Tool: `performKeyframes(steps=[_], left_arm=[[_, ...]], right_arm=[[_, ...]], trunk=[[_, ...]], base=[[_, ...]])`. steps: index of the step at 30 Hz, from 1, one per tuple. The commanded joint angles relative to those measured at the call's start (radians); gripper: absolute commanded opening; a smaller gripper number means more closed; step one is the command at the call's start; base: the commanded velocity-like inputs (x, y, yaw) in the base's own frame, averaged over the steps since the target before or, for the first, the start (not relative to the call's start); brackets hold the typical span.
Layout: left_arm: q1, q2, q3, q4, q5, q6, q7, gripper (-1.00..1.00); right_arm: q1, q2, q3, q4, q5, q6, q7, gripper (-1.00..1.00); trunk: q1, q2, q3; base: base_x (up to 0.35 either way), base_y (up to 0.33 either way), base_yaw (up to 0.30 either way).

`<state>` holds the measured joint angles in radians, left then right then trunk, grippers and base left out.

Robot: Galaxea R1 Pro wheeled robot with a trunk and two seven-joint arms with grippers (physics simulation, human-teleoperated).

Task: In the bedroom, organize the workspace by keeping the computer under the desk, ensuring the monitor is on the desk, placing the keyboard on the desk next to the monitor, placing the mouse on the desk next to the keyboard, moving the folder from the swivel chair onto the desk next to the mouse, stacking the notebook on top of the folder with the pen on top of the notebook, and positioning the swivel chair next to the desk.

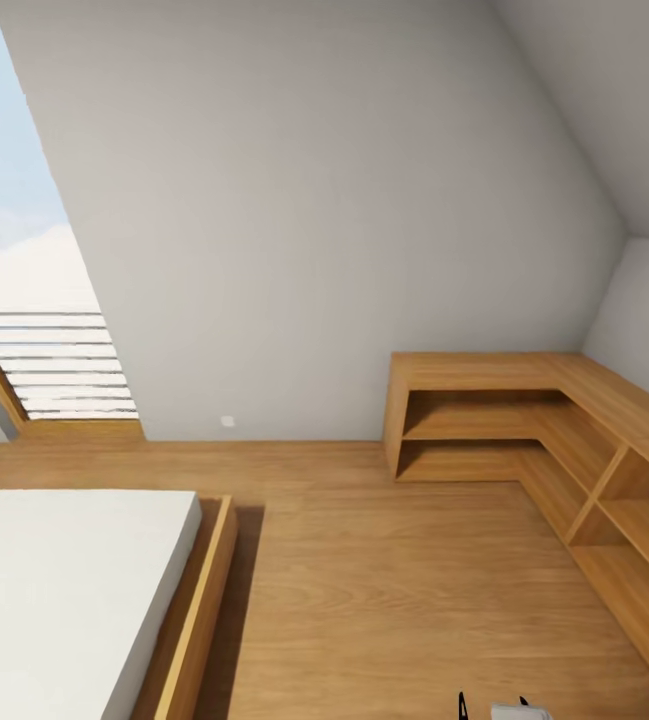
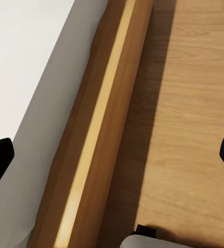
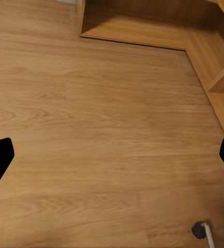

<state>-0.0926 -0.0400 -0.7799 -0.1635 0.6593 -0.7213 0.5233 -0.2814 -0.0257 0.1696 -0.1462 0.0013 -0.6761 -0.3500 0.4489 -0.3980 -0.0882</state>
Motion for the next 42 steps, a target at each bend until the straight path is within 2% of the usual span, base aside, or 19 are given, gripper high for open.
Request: performKeyframes(steps=[1, 42], left_arm=[[-0.001, 0.0, -0.009, 0.0, 0.002, -0.001, 0.009, 1.0], [-0.001, 0.0, -0.009, 0.001, 0.001, -0.001, 0.009, 1.0]], right_arm=[[-0.001, 0.0, 0.008, 0.0, 0.0, 0.0, -0.009, 1.0], [-0.001, -0.006, 0.004, 0.012, -0.001, 0.0, -0.009, 1.0]], trunk=[[0.001, -0.002, -0.002], [0.001, -0.002, -0.002]], base=[[0.327, 0.0, 0.0], [0.327, 0.0, 0.0]])
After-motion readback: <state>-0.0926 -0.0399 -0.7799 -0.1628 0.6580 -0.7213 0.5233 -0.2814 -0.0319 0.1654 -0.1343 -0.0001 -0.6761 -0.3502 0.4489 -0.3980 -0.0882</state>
